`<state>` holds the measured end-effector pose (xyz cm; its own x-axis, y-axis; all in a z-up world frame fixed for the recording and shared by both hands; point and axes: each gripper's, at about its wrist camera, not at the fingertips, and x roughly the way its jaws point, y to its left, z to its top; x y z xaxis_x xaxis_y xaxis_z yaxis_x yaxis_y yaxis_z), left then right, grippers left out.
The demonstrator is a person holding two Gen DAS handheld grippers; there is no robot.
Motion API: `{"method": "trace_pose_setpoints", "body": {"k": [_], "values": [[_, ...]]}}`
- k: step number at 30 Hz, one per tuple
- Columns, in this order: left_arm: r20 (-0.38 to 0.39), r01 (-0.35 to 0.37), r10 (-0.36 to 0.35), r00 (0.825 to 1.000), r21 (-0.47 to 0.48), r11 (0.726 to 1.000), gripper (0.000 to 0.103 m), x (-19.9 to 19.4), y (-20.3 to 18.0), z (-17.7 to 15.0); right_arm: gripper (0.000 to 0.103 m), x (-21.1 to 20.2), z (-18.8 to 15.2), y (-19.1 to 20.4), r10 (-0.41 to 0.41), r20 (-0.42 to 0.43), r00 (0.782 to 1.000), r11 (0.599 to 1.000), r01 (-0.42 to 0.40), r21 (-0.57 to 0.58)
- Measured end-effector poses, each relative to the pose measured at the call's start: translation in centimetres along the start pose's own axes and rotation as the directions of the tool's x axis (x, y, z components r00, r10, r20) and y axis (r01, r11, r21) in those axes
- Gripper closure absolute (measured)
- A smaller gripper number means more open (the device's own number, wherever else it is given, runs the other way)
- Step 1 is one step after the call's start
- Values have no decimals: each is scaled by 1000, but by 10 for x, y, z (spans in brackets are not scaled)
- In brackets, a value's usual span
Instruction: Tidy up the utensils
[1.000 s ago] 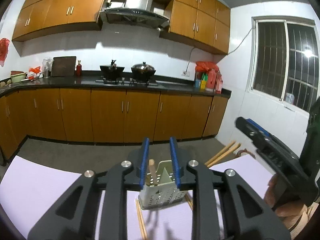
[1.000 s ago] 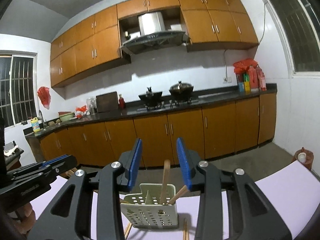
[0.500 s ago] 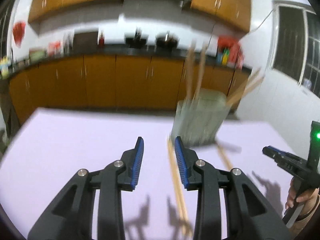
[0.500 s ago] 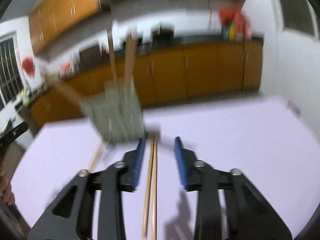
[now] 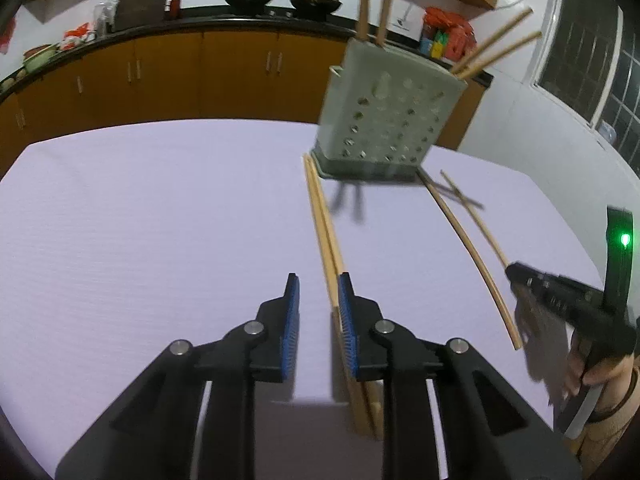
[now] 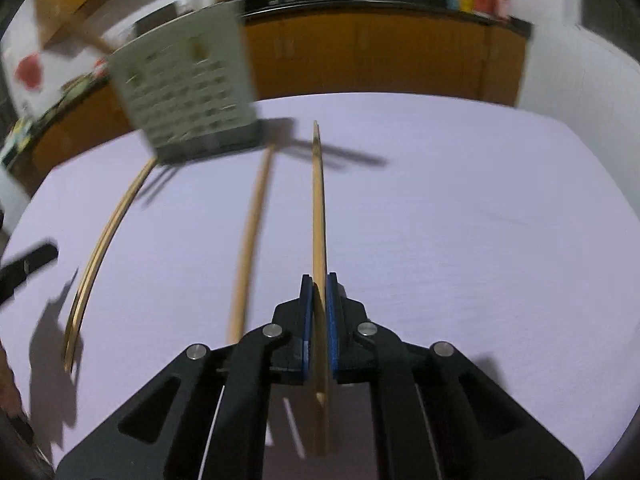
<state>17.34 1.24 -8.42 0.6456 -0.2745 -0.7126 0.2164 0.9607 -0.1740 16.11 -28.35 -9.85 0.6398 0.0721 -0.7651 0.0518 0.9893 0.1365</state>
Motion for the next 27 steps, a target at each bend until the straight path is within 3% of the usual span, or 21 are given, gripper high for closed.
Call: {"method": "trace_pose_setpoints", "body": {"k": [9, 14, 19, 20, 27], "values": [[-79, -39, 45, 996, 80, 996, 88, 26, -18, -7, 96, -1, -7, -5, 6, 9, 1000, 1000, -6, -12], [-81, -75, 85, 993, 120, 990, 88, 34, -26, -5, 95, -4, -9, -5, -8, 11, 1000, 1000, 8, -27], [-71, -112, 120, 990, 117, 987, 89, 42, -31, 2, 95, -4, -9, 2, 36, 1, 999, 999, -36, -34], [-70, -124, 132, 989, 106, 987, 94, 42, -29, 3, 95, -4, -9, 5, 33, 2, 999, 999, -33, -38], [-70, -178, 179, 981, 23, 984, 95, 32, 6, 2, 95, -2, -6, -1, -5, 16, 1000, 1000, 6, -28]]}}
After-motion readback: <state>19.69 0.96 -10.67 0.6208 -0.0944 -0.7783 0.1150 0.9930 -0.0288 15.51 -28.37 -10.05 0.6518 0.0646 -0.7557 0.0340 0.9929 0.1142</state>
